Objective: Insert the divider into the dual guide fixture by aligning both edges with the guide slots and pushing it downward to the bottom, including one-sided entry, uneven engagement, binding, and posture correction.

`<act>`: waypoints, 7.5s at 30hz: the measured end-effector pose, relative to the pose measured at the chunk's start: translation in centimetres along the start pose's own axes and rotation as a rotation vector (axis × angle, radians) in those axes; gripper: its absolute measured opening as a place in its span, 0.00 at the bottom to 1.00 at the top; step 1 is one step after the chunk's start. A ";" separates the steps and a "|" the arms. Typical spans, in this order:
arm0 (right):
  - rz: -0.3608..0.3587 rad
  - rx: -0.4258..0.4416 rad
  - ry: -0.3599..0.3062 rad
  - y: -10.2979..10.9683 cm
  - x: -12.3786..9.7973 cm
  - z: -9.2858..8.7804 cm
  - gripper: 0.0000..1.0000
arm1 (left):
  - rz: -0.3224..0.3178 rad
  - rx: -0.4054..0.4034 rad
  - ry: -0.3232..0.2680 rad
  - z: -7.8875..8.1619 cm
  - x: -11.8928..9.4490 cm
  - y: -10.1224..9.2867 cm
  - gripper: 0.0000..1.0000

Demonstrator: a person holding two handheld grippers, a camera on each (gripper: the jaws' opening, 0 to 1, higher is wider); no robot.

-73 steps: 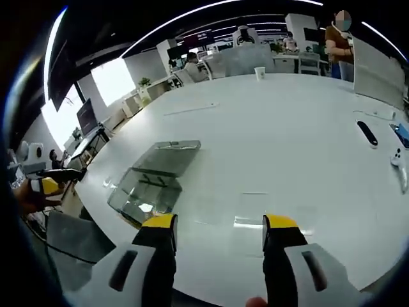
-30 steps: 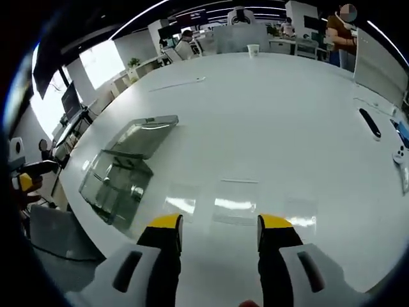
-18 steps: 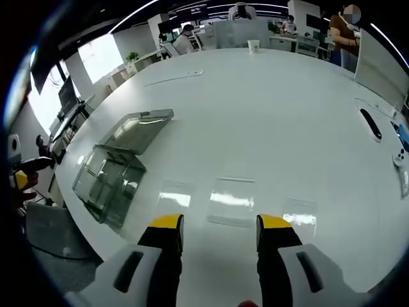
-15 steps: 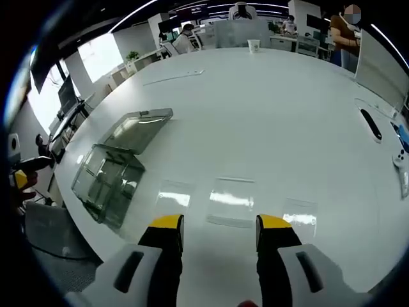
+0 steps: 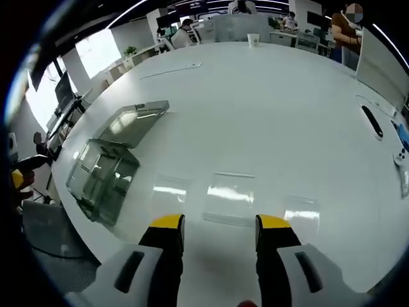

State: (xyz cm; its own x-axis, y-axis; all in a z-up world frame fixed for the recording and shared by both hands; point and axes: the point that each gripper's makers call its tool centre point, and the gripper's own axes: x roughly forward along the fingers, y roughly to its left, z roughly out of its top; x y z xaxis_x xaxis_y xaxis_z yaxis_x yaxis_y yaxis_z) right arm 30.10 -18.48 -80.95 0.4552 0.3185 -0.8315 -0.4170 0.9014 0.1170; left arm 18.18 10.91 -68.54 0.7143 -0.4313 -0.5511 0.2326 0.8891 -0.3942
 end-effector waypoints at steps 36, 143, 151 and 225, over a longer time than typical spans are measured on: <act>-0.098 -0.033 0.055 -0.4 1.1 0.1 0.37 | 0.002 -0.017 0.003 -0.3 -0.1 0.8 0.73; -0.068 -0.162 0.499 -0.6 1.0 -0.3 0.30 | -0.015 -0.003 0.002 -0.3 0.0 0.4 0.70; -0.068 -0.162 0.488 -0.8 1.2 -0.2 0.29 | -0.016 0.003 0.005 -0.2 0.1 0.4 0.70; 0.065 -0.314 0.261 4.7 -3.6 1.5 0.28 | -0.131 0.068 0.062 -1.0 0.9 -3.7 0.62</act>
State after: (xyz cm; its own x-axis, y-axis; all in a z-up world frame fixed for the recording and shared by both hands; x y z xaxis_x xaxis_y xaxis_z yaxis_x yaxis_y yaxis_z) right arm 27.72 -14.94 -76.58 0.2223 0.2503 -0.9423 -0.6761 0.7359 0.0359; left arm 17.29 7.06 -68.37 0.6335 -0.5510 -0.5432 0.3671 0.8320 -0.4160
